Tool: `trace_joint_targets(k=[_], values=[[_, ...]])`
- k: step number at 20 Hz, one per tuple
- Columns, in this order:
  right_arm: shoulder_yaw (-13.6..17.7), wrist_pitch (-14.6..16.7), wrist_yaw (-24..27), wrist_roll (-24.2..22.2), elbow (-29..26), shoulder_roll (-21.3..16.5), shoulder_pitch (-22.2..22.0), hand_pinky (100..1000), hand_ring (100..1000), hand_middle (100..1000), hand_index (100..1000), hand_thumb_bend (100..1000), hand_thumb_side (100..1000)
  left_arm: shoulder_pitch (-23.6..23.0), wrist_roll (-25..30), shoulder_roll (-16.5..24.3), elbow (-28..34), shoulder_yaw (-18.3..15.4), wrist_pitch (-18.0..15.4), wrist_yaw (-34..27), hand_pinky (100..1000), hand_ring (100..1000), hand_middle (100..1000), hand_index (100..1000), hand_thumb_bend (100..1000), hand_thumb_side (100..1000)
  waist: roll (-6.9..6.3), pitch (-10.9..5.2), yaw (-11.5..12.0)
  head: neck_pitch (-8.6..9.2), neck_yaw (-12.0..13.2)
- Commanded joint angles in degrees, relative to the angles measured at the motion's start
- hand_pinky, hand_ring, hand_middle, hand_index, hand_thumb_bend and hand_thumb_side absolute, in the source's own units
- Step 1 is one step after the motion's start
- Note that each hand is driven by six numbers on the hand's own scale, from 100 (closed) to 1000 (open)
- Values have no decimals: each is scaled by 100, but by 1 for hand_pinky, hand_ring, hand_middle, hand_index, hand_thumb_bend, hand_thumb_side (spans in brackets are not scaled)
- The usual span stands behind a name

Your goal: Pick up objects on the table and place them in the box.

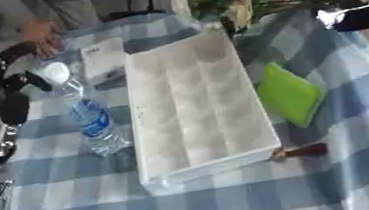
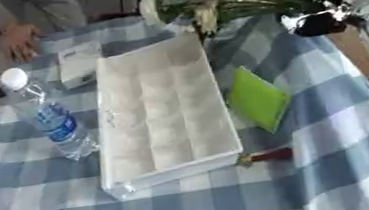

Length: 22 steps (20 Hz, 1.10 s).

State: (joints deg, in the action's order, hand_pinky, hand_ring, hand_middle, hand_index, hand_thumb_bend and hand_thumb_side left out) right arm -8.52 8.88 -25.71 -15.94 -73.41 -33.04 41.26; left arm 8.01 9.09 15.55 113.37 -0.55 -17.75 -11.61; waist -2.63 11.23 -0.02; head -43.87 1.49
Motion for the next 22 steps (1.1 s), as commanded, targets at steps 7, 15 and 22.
trace_joint_targets(k=[7, 15, 22], values=[[26, 155, 190, -271, -78, -169, 101, 100, 272, 369, 496, 100, 300, 26, 14, 96, 122, -7, -5, -36, 476, 817, 970, 944, 559, 424, 17, -120, -10, -24, 25], [40, 172, 280, -315, -90, -176, 106, 100, 269, 362, 488, 100, 435, 21, 18, 91, 122, -7, -5, -36, 476, 819, 970, 944, 557, 425, 10, -122, -24, -24, 29], [33, 166, 347, -328, -121, -170, 106, 100, 262, 349, 476, 100, 523, 15, 27, 87, 122, -4, -4, -34, 475, 820, 971, 945, 555, 427, 6, -119, -27, -24, 29]])
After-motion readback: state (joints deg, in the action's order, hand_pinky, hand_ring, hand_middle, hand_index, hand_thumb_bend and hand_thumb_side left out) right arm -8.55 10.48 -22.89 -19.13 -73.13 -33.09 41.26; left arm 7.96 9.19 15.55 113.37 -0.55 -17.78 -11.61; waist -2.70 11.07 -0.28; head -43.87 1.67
